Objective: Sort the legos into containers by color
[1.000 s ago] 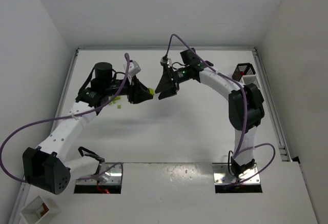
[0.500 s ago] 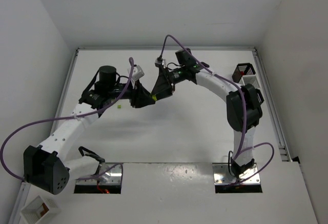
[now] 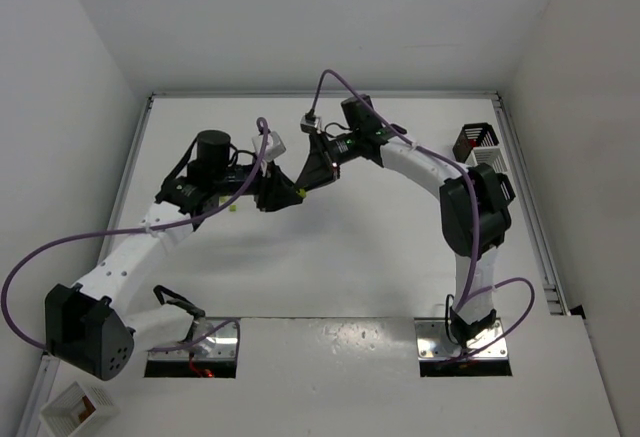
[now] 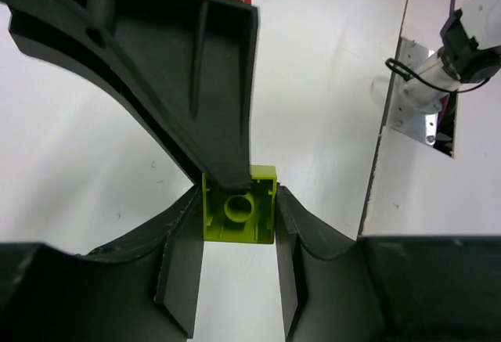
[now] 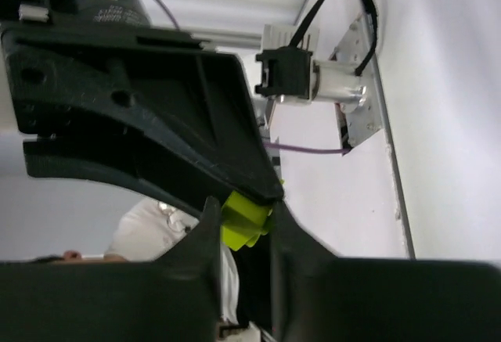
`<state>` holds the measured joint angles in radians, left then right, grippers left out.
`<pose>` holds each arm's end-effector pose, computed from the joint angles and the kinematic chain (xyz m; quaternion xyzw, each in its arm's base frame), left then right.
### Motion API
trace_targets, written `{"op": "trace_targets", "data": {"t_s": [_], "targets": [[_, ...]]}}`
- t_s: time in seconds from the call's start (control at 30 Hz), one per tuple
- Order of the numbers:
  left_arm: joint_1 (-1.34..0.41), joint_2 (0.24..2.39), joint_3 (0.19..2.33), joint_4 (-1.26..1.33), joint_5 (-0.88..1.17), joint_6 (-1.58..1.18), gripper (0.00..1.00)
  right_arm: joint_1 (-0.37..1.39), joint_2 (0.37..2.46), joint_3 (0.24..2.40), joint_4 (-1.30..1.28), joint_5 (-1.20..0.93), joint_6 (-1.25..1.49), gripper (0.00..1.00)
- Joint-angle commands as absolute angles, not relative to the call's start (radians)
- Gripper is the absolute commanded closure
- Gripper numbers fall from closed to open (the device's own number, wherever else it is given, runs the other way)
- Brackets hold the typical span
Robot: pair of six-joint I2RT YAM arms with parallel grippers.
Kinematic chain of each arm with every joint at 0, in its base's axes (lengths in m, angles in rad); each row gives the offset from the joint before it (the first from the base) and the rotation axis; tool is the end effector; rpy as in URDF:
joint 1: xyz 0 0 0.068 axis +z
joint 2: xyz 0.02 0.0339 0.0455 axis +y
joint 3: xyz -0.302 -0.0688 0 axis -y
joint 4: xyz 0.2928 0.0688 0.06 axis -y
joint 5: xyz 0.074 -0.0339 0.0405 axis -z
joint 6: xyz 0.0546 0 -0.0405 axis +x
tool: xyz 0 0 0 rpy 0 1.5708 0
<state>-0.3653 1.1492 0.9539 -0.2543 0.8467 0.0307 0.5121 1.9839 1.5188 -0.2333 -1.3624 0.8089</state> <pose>0.2605 -0.1434 0.3432 0.3661 0.7141 -0.4238 0.4200 0.4055 0.2892 0.2576 0.1590 -0.7357 -0.6521 0.0910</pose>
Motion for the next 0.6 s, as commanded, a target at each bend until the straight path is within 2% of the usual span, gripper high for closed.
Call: {"op": "trace_targets", "data": {"t_s": [0.0, 0.07, 0.1, 0.17, 0.23, 0.27, 0.4, 0.47, 0.5, 0.53, 0.57], "targets": [[-0.376, 1.141, 0.960, -0.230, 0.809, 0.037, 0.60, 0.531, 1.956, 1.502, -0.115, -1.393, 0.836, 0.92], [-0.376, 1.141, 0.969, -0.239, 0.778, 0.037, 0.49, 0.522, 1.944, 1.480, -0.115, -1.382, 0.836, 1.00], [-0.376, 1.141, 0.969, -0.239, 0.764, 0.047, 0.40, 0.509, 1.931, 1.462, -0.106, -1.382, 0.836, 1.00], [-0.376, 1.132, 0.982, -0.261, 0.730, 0.061, 0.35, 0.499, 1.915, 1.444, -0.106, -1.371, 0.836, 1.00], [-0.376, 1.132, 0.982, -0.273, 0.700, 0.070, 0.21, 0.462, 1.895, 1.411, -0.095, -1.371, 0.836, 1.00], [-0.376, 1.123, 0.994, -0.299, 0.669, 0.071, 0.17, 0.450, 1.873, 1.401, -0.095, -1.361, 0.836, 1.00], [-0.364, 1.105, 1.018, -0.322, 0.647, 0.094, 0.13, 0.350, 1.839, 1.358, -0.152, -1.326, 0.738, 1.00], [-0.350, 1.095, 1.019, -0.333, 0.647, 0.094, 0.13, 0.279, 1.839, 1.412, -0.379, -1.275, 0.593, 1.00], [-0.341, 1.095, 1.019, -0.348, 0.626, 0.094, 0.12, 0.256, 1.839, 1.457, -0.511, -1.152, 0.355, 1.00], [-0.341, 1.095, 1.019, -0.348, 0.617, 0.094, 0.09, 0.220, 1.854, 1.513, -0.652, -1.053, 0.240, 1.00], [-0.331, 1.085, 1.019, -0.359, 0.600, 0.084, 0.00, 0.210, 1.864, 1.616, -0.852, -0.955, 0.154, 1.00]]}}
